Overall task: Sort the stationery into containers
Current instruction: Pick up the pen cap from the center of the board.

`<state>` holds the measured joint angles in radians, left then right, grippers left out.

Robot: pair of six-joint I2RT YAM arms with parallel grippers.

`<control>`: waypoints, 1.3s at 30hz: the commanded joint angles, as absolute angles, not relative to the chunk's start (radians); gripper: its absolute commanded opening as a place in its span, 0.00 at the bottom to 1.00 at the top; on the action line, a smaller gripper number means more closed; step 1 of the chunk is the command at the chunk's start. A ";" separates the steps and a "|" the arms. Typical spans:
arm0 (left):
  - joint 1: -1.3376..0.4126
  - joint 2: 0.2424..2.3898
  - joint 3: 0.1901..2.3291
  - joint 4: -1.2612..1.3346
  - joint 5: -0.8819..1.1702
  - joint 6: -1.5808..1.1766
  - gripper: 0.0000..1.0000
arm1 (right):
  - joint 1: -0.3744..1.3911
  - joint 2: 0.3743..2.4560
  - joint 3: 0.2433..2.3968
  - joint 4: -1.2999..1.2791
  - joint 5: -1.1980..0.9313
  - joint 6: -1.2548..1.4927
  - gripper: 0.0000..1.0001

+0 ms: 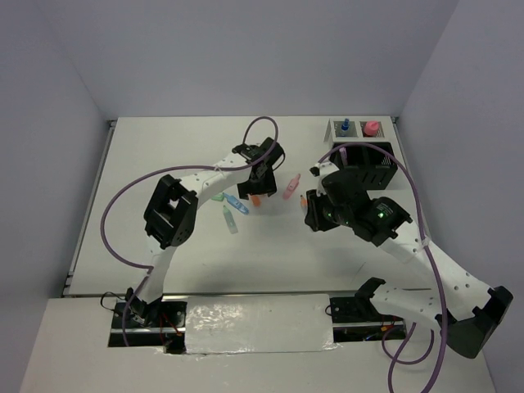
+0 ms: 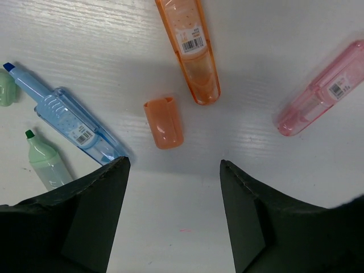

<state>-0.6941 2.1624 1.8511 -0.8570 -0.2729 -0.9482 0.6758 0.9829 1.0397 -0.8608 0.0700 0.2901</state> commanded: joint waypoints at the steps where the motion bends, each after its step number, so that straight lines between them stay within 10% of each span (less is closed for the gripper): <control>1: -0.687 2.174 1.847 -0.845 -0.304 -0.982 0.77 | 0.670 0.965 1.039 -0.851 0.060 0.262 0.11; 34: -0.686 2.198 1.726 -0.720 -0.313 -0.904 0.40 | 0.660 1.015 1.081 -0.844 0.023 0.230 0.11; 39: -0.698 2.178 1.703 -0.689 -0.244 -0.744 0.08 | 0.660 1.009 1.088 -0.842 0.023 0.247 0.11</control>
<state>-0.6899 2.2036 1.7374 -0.6937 -0.2962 -0.8543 0.6647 1.0176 1.0428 -0.8608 0.0296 0.2348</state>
